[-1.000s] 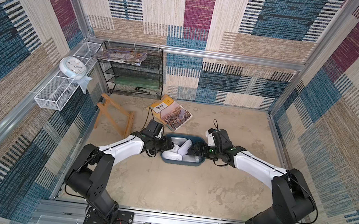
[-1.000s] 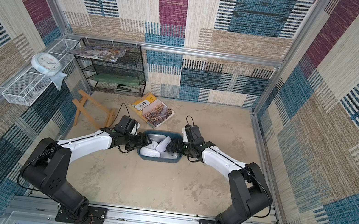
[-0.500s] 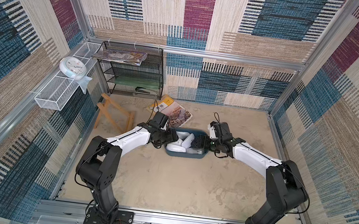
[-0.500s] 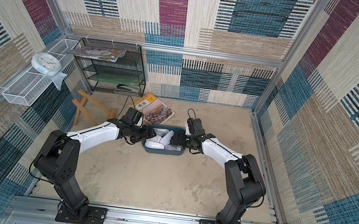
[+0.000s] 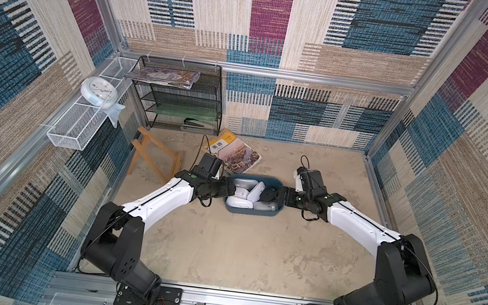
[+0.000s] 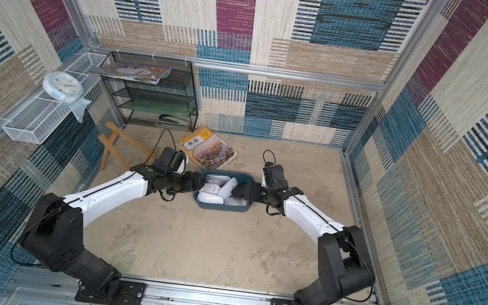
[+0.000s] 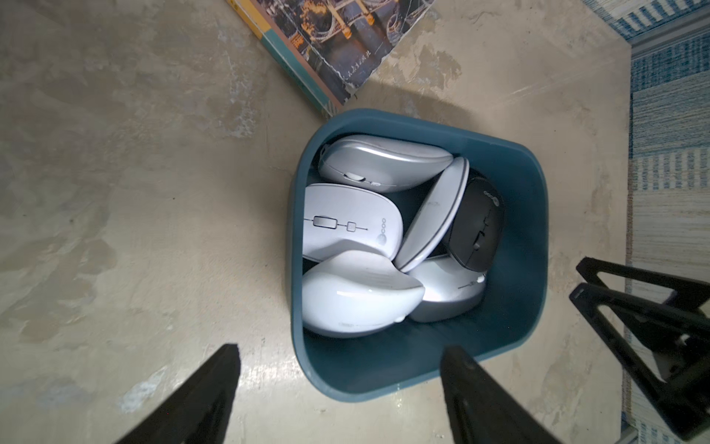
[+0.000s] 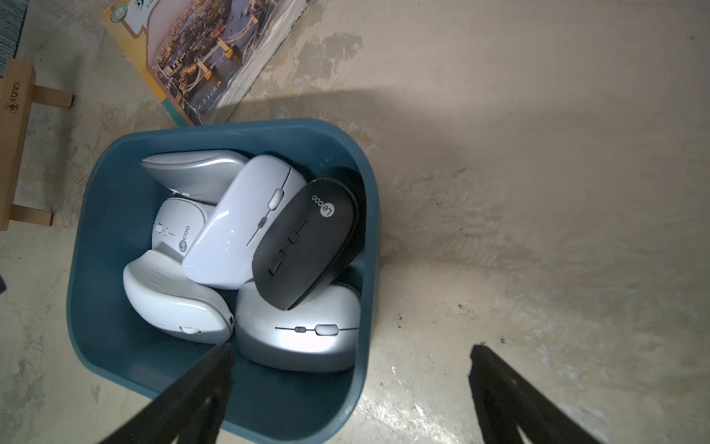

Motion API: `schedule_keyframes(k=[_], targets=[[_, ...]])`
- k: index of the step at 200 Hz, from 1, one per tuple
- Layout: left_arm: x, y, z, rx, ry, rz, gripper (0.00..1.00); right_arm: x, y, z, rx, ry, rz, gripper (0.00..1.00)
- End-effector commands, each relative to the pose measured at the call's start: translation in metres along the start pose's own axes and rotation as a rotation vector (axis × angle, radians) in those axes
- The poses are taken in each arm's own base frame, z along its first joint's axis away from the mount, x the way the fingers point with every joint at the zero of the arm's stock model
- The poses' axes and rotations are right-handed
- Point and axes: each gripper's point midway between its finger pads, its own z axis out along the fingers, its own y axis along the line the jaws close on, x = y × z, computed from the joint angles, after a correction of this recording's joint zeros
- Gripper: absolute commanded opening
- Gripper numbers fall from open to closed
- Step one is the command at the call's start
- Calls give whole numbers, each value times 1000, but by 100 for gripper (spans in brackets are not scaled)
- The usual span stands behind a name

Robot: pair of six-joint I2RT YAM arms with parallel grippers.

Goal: Take out the mouse from the storage box
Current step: Move the storage box to the center of the board, then pick up the mouse from the storage box.

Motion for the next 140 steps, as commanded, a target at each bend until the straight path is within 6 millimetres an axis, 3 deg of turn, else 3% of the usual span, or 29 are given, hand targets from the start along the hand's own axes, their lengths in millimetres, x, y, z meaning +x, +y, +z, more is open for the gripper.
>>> schedule_keyframes(k=[1,32,60,76,140], targets=[[-1,-4,-15,7,-17,67,85,-8,-11,-17,67,-62,-51,98],[-1,-28,-25,72,8,140,82,-20,-13,-49,79,-175,-100,99],[2,-53,-20,130,61,178,82,-20,-25,-72,114,-279,-78,99],[3,-63,-9,146,101,183,81,-14,-35,-77,137,-326,-52,99],[13,-99,48,117,257,277,75,10,-44,-75,114,-343,-42,100]])
